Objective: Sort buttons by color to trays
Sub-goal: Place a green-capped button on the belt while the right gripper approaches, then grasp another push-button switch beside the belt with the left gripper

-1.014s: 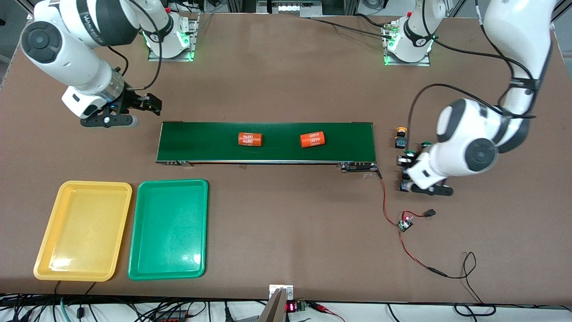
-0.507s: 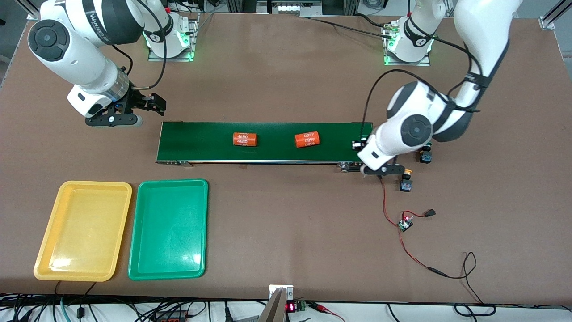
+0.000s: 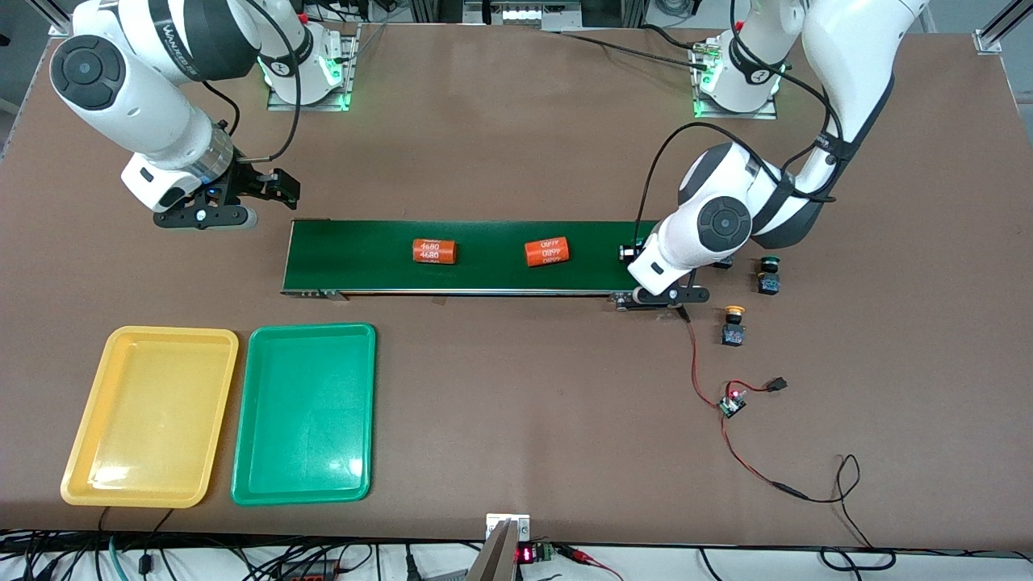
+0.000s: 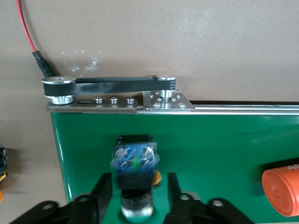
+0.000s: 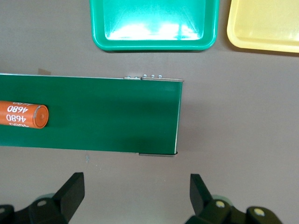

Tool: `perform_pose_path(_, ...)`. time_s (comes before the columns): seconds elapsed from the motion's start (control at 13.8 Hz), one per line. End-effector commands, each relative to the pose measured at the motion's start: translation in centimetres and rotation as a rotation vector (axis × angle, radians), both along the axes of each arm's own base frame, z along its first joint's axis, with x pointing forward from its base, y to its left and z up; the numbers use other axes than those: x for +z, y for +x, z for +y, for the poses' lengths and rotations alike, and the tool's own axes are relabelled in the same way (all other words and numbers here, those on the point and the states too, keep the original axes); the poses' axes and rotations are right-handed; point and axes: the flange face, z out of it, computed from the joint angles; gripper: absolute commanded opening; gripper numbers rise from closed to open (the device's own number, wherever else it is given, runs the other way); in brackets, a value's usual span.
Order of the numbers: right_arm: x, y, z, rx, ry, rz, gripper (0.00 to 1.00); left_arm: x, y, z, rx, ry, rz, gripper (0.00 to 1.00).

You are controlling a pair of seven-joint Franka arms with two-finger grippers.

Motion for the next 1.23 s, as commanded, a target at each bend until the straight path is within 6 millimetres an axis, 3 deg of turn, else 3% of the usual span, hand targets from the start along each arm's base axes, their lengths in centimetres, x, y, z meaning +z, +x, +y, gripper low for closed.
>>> perform_pose_path(0.0,0.2,-0.4,0.1,-0.015,0.014,-0.011,1.0,0.8,0.2,0.0,0.035,0.005,-0.008,1.0)
perform_pose_path(0.22,0.1,-0.5,0.1,-0.015,0.013,-0.008,1.0,3.9,1.7,1.5,0.051,0.024,-0.027,1.0)
perform_pose_path(0.29,0.1,-0.4,0.0,-0.015,0.014,-0.008,1.0,5.6,2.9,3.1,0.068,0.043,-0.018,1.0)
perform_pose_path(0.43,0.1,-0.4,0.0,-0.016,0.014,-0.008,1.0,6.6,5.3,7.8,0.147,0.08,-0.007,1.0)
perform_pose_path(0.58,0.1,-0.4,0.0,-0.016,0.014,-0.008,1.0,5.7,6.4,12.5,0.2,0.119,0.018,1.0)
perform_pose_path(0.87,0.1,-0.5,0.0,-0.016,0.013,-0.005,1.0,3.3,6.9,22.0,0.009,0.129,0.058,1.0)
perform_pose_path(1.01,0.1,-0.4,-0.1,-0.016,0.013,-0.007,1.0,1.7,6.6,25.5,-0.08,0.108,0.074,1.0)
perform_pose_path(1.16,0.1,-0.4,-0.3,-0.018,0.012,-0.001,1.0,-0.3,5.8,26.9,-0.087,0.105,0.068,1.0)
